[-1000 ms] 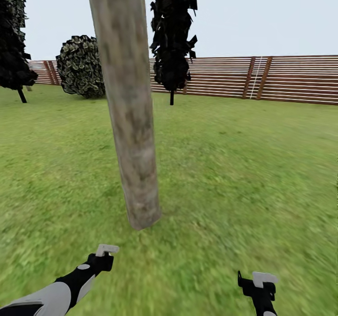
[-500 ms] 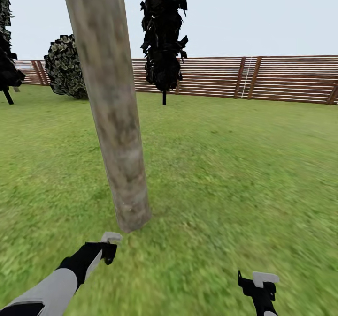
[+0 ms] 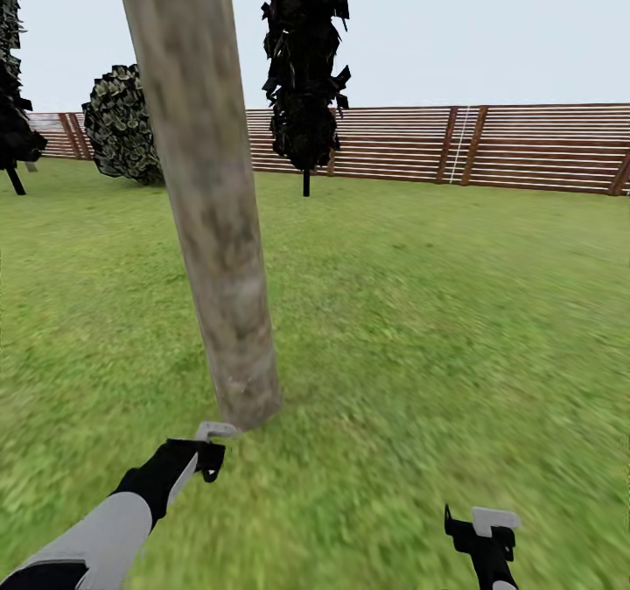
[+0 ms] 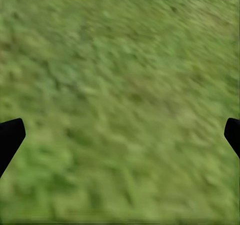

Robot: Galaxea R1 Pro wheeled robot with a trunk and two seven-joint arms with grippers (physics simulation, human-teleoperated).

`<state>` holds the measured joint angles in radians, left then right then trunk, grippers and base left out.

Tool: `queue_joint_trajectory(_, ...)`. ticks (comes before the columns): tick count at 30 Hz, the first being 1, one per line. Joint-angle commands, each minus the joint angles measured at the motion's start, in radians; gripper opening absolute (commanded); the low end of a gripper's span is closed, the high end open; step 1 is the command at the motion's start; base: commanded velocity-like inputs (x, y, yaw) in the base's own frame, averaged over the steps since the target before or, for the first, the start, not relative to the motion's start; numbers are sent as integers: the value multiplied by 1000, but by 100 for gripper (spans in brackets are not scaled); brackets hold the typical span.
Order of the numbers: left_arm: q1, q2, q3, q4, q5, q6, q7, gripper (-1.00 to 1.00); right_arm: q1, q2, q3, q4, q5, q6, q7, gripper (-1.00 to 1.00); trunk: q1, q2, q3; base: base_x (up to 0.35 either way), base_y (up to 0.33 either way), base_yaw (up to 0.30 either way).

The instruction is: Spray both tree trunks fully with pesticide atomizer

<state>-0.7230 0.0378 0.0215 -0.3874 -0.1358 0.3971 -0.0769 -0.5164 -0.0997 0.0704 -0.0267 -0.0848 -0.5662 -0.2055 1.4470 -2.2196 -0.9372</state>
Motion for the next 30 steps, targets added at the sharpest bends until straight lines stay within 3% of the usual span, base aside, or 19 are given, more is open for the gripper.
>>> queue_joint_trajectory(1, 5, 68, 6, -17, -1, 6, -16, -100, -1, 0, 8, 1, -9, -3, -2, 100, 0, 0, -1, -279, 0, 0)
queue_joint_trajectory(2, 7, 92, 6, -19, 0, 6, -35, -100, -1, 0, 8, 1, -9, -3, -2, 100, 0, 0, -1, -215, 0, 0)
queue_joint_trajectory(3, 8, 101, 5, -20, -1, 6, -51, -100, -1, 0, 8, 1, -9, -3, -2, 100, 0, 0, -1, -137, 0, 0)
queue_joint_trajectory(5, 5, 101, 1, -24, -3, 6, -76, -100, -1, 0, 8, 1, -9, -3, -2, 100, 0, 0, -1, -67, 0, 0)
queue_joint_trajectory(8, -3, 40, -1, -62, -8, 24, -86, -100, -1, 0, 8, 2, -9, -3, -2, 100, 0, 0, -1, -11, 0, 0)
queue_joint_trajectory(12, -11, 10, -1, -195, -6, 139, -90, -100, -1, 0, 8, 2, -9, -3, -2, 100, 0, 0, -1, -2, 0, 0)
queue_joint_trajectory(15, -10, 22, 2, -244, -4, 160, -90, -100, -1, 0, 8, 2, -9, -3, -2, 100, 0, 0, -1, -151, 29, 0)
queue_joint_trajectory(18, -9, 84, 7, -262, -2, 166, -92, -100, -1, 0, 8, 2, -9, -3, -2, 100, 0, 0, -1, -319, 76, 0)
queue_joint_trajectory(21, -8, 116, 5, -264, -1, 167, -96, -100, -1, 0, 8, 2, -9, -3, -2, 100, 0, 0, -1, -269, 59, 0)
queue_joint_trajectory(25, -17, 88, -1, -266, -3, 168, -98, -100, -1, 0, 8, 2, -9, -3, -2, 100, 0, 0, -1, -44, 9, 0)
queue_joint_trajectory(27, -43, 31, -3, -266, -6, 192, -97, -100, -1, 0, 8, 2, -9, -3, -2, 100, 0, 0, -1, -6, 1, 0)
queue_joint_trajectory(30, -81, -3, -3, -267, -5, 247, -98, -100, -1, 0, 8, 2, -9, -3, -2, 100, 0, 0, -1, -1, 0, 0)
